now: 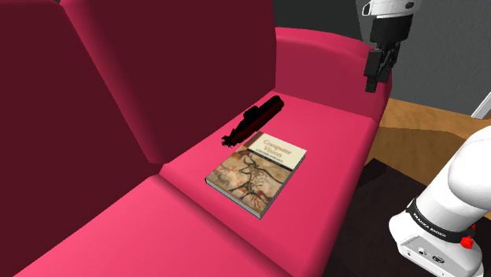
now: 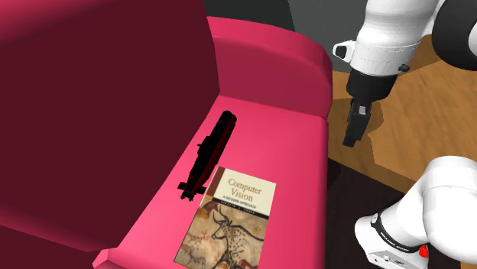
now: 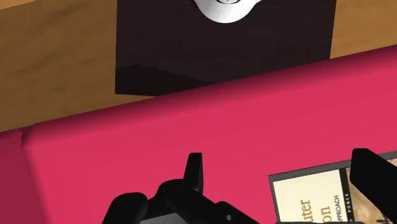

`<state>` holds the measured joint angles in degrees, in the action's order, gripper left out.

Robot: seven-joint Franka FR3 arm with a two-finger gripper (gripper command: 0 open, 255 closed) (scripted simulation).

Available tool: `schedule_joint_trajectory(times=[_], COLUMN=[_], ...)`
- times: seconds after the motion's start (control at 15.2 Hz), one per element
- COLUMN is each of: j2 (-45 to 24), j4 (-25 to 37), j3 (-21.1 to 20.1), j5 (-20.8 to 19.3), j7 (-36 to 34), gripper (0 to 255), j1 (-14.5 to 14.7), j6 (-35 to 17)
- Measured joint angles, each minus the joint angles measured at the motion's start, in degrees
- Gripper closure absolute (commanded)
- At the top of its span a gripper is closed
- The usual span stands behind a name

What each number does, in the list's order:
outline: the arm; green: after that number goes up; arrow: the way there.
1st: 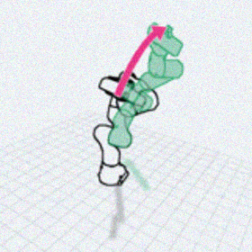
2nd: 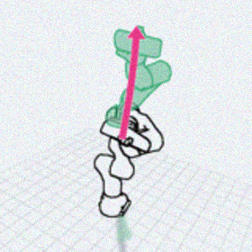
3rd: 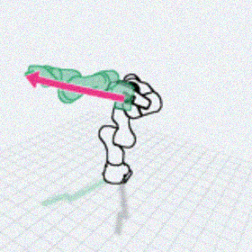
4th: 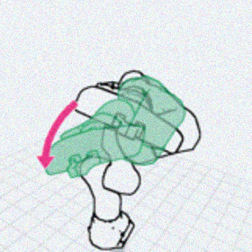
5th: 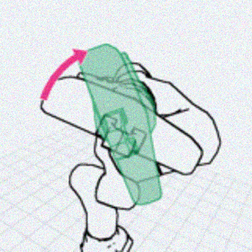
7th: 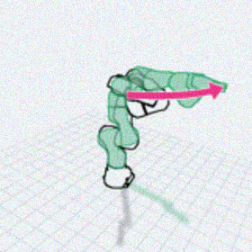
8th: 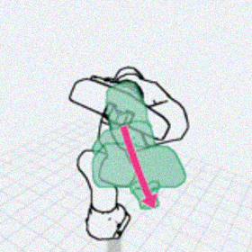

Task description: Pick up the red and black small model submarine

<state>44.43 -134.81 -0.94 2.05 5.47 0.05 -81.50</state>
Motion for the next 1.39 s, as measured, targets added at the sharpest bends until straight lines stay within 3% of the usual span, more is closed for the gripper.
schedule_joint_trajectory(times=[0.2, 0.79, 1.39], j2=[-1.8, -17.8, -38.0], j4=[0.2, 5.8, 18.6], j3=[-1.5, -10.0, -15.5], j5=[0.9, 3.3, -0.7], j7=[-2.2, -17.5, -33.3], gripper=[0, 0, 0], j1=[0.0, -1.2, -2.6], j6=[-1.7, -13.1, -20.4])
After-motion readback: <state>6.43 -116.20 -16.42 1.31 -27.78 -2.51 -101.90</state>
